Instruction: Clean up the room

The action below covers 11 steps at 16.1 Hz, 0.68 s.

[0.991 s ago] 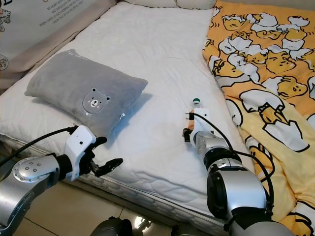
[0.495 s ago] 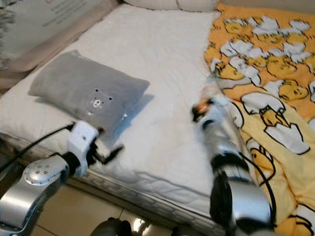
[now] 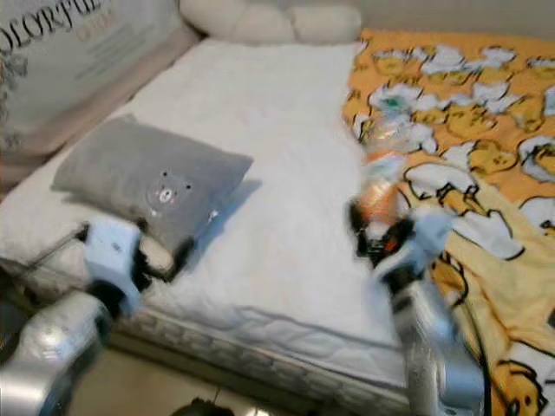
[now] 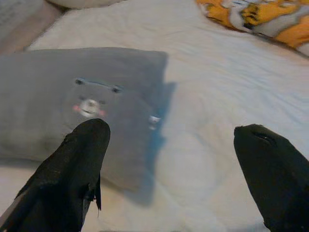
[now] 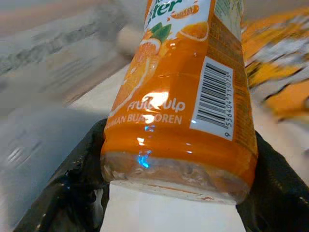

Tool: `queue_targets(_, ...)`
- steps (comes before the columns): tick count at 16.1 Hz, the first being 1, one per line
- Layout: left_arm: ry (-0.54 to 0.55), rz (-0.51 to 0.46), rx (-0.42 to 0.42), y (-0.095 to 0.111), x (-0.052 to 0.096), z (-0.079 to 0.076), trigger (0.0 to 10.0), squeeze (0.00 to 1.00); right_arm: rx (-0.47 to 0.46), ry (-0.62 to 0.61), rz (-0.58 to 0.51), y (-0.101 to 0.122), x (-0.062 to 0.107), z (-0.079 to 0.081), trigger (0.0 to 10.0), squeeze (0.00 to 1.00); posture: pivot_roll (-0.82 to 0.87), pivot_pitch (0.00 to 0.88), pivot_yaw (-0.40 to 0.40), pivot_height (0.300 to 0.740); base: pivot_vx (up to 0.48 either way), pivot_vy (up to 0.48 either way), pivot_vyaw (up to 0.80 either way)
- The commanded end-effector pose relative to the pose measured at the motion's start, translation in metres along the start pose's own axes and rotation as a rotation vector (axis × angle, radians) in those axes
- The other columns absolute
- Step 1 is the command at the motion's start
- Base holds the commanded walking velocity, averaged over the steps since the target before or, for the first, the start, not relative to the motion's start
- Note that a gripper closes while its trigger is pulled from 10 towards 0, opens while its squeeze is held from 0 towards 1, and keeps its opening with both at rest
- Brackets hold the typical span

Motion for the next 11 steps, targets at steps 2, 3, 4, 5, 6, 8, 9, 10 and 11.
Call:
queue_targets(2,0.04,0.03,0.058,-0.006,0.001,0.001,10.0,0.0,0.034,0.091,0.065,-0.011,0.009,0.031,10.0,0.0,-0.06,0.0,0.084,0.74,0.0,0.0,0.77)
queue_targets(3,0.053,0.036,0.087,-0.009,0.0,0.002,10.0,0.0,0.053,0.102,0.084,-0.014,0.013,0.037,10.0,0.0,-0.06,0.0,0.08,0.74,0.0,0.0,0.8)
queue_targets(4,0.08,0.048,0.095,-0.012,0.001,0.006,10.0,0.0,0.06,0.104,0.094,-0.016,0.016,0.04,10.0,0.0,-0.05,0.0,0.073,0.74,0.0,0.0,0.8)
queue_targets(5,0.109,0.057,0.098,-0.014,0.003,0.011,10.0,0.0,0.065,0.098,0.099,-0.016,0.018,0.042,10.0,0.0,-0.05,0.0,0.069,0.74,0.0,0.0,0.8)
queue_targets(6,0.165,0.064,0.095,-0.017,0.006,0.023,10.0,0.0,0.065,0.064,0.107,-0.018,0.02,0.04,10.0,0.0,-0.02,0.0,0.051,0.74,0.0,0.0,0.8)
queue_targets(8,0.192,0.05,0.05,-0.012,0.005,0.027,10.0,0.0,0.064,0.021,0.123,-0.023,0.023,0.032,10.0,0.0,0.01,0.0,0.047,0.74,0.0,0.0,0.8)
queue_targets(9,0.197,0.026,0.051,-0.006,0.007,0.032,10.0,0.0,0.065,0.008,0.132,-0.024,0.024,0.034,10.0,0.0,0.04,0.0,0.044,0.74,0.0,0.0,0.8)
queue_targets(10,0.2,0.019,0.049,-0.004,0.009,0.034,10.0,0.0,0.065,0.007,0.133,-0.024,0.024,0.034,10.0,0.0,0.04,0.0,0.044,0.74,0.0,0.0,0.8)
queue_targets(11,0.2,0.019,0.049,-0.004,0.009,0.034,10.0,0.0,0.065,0.007,0.133,-0.024,0.024,0.034,10.0,0.0,0.04,0.0,0.044,0.74,0.0,0.0,0.8)
Point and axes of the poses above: a point about 5 cm out from each wrist's last joint towards the gripper, its own x axis pointing back from the gripper into the wrist, its own y axis along the axis of the wrist's last joint, z = x × y, the point moved 6 cm from there along -x, pointing out of the wrist towards the gripper, and after that the axes turned 1 degree about -x, right-handed, at the moved point
